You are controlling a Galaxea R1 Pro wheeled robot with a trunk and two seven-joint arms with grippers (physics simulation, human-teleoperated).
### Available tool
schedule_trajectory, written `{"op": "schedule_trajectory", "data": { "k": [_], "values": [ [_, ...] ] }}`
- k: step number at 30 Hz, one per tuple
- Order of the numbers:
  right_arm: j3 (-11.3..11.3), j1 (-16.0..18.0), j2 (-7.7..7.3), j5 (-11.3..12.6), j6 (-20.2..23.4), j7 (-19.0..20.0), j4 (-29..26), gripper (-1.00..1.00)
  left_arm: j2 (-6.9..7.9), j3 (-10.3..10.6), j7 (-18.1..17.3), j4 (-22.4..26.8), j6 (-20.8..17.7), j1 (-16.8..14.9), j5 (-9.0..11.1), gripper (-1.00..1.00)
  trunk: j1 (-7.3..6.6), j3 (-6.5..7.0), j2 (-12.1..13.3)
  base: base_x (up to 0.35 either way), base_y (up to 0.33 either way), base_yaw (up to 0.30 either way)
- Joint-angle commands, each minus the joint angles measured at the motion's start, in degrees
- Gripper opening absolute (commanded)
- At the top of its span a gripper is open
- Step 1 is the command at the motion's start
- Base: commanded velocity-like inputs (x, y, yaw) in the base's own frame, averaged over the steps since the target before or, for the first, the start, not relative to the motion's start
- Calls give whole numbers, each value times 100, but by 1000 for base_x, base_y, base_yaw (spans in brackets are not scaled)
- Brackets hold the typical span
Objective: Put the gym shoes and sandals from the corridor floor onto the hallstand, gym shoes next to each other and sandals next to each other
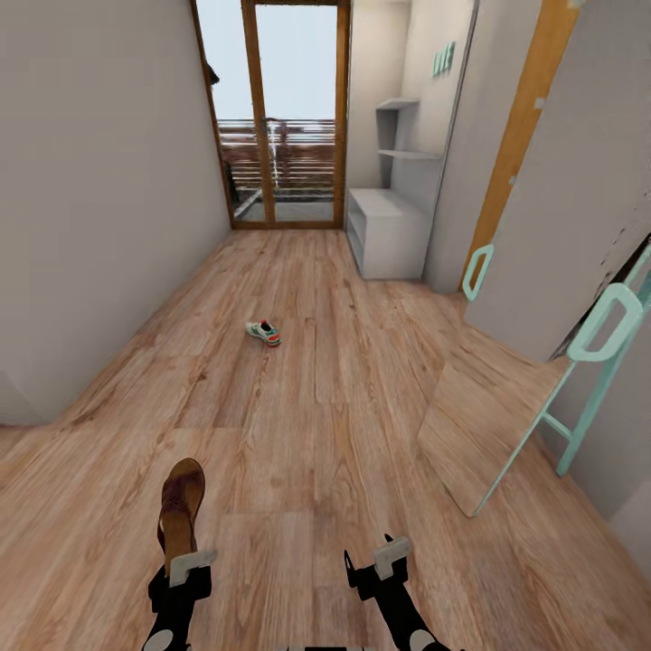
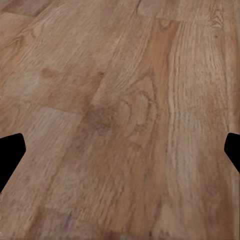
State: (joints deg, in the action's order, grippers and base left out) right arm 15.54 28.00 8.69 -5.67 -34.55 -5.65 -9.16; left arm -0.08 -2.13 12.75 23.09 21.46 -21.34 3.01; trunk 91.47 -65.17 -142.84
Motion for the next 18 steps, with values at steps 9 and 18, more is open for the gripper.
{"op": "schedule_trajectory", "data": {
  "k": [9,18],
  "values": [
    [11,3,9,-57,-8,-44,18,100,-1,-2,17,3,32,-2,15,-100,-46,32,80,0,0,0],
    [4,3,2,-60,-5,-58,19,100,4,-12,20,106,40,-2,20,-100,-46,32,80,191,129,0]
  ]
}}
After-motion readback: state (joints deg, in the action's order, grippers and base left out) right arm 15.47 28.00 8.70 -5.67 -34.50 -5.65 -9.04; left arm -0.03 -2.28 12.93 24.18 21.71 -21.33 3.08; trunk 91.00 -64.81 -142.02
